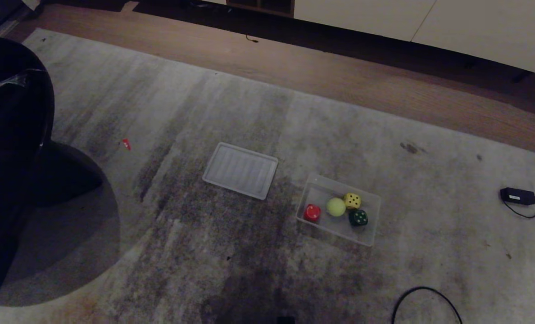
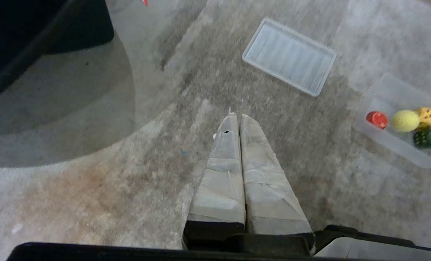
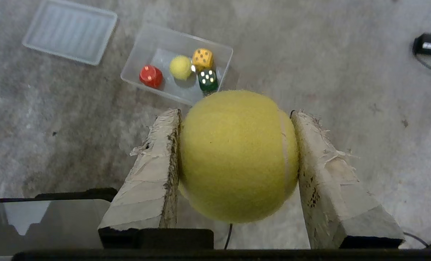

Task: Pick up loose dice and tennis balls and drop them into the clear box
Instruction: Put the ball in the box

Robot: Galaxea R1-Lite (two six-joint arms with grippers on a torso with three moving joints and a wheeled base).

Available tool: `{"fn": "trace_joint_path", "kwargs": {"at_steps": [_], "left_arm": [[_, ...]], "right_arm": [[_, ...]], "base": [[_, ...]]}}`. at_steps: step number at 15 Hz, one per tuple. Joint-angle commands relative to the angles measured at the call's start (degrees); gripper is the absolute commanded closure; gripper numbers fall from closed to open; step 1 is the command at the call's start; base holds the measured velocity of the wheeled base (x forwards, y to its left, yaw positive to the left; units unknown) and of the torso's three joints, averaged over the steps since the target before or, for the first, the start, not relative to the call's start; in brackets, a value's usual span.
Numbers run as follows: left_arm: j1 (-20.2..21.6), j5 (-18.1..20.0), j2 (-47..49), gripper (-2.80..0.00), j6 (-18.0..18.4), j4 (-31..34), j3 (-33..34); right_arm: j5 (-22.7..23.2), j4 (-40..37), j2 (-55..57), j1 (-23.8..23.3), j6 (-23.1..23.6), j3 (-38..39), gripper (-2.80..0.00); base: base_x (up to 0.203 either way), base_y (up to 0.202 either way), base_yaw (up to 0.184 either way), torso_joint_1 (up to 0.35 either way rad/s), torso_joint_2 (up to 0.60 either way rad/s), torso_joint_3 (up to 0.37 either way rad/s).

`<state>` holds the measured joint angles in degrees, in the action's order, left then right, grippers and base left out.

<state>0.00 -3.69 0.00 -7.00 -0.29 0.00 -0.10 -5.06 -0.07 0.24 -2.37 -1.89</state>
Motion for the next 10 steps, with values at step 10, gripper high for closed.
{"fn": "trace_joint_path", "kwargs": {"at_steps": [10], "left_arm": [[0.00,0.00,0.09,0.00,0.05,0.03,0.09]], "right_arm": [[-0.02,-0.04,0.07,0.02,0.00,0.03,0.00]], "base": [[0.000,0.000,0.000,0.002,0.00,-0.195]]}}
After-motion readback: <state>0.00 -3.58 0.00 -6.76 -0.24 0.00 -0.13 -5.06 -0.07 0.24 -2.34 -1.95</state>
